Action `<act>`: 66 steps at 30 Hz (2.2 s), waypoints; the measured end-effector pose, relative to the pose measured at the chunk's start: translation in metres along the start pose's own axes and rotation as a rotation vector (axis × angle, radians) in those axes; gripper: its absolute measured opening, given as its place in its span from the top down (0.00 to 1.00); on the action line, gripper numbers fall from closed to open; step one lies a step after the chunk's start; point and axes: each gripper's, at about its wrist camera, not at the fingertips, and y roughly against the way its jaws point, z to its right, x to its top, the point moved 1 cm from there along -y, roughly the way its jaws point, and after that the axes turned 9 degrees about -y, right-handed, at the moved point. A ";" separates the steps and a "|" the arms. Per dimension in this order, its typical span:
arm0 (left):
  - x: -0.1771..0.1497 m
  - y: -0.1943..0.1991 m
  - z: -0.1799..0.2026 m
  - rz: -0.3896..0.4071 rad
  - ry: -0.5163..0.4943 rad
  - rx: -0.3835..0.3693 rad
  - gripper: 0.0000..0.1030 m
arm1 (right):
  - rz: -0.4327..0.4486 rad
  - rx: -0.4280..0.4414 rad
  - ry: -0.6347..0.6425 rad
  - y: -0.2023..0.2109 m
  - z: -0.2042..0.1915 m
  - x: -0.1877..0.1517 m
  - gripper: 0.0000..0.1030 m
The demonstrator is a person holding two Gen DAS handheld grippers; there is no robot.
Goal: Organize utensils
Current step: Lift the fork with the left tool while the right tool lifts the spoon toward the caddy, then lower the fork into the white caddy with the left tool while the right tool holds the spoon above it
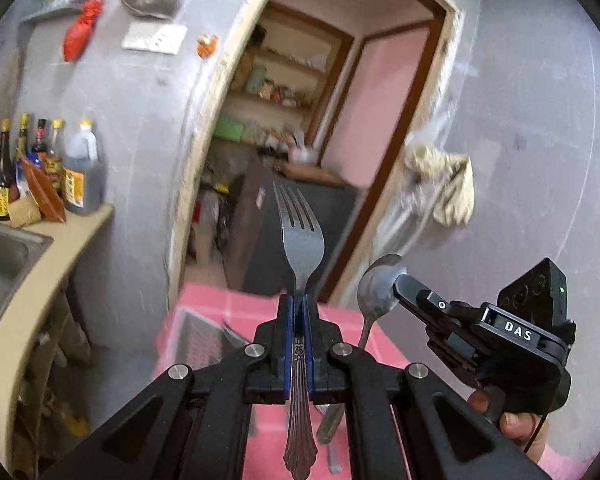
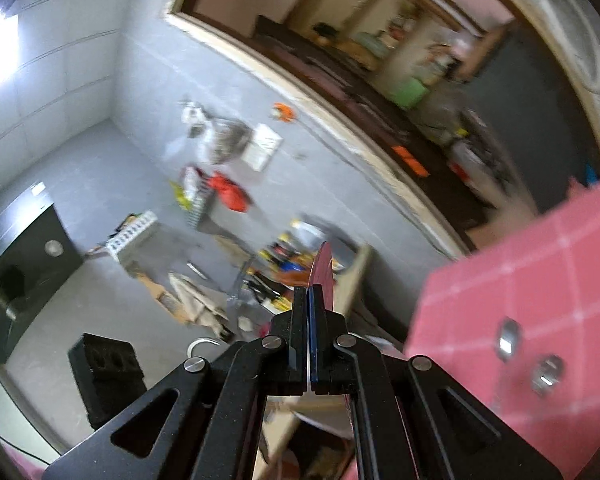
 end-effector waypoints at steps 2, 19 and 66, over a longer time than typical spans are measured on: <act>0.007 -0.003 -0.020 0.025 0.022 0.002 0.95 | 0.004 0.026 0.028 -0.018 -0.016 -0.002 0.99; -0.005 -0.067 -0.079 0.038 0.030 -0.074 0.95 | -0.014 -0.119 0.175 -0.065 -0.019 -0.041 0.99; -0.037 -0.045 -0.072 0.177 -0.003 0.020 0.97 | -0.066 -0.214 0.220 -0.063 -0.009 -0.083 0.99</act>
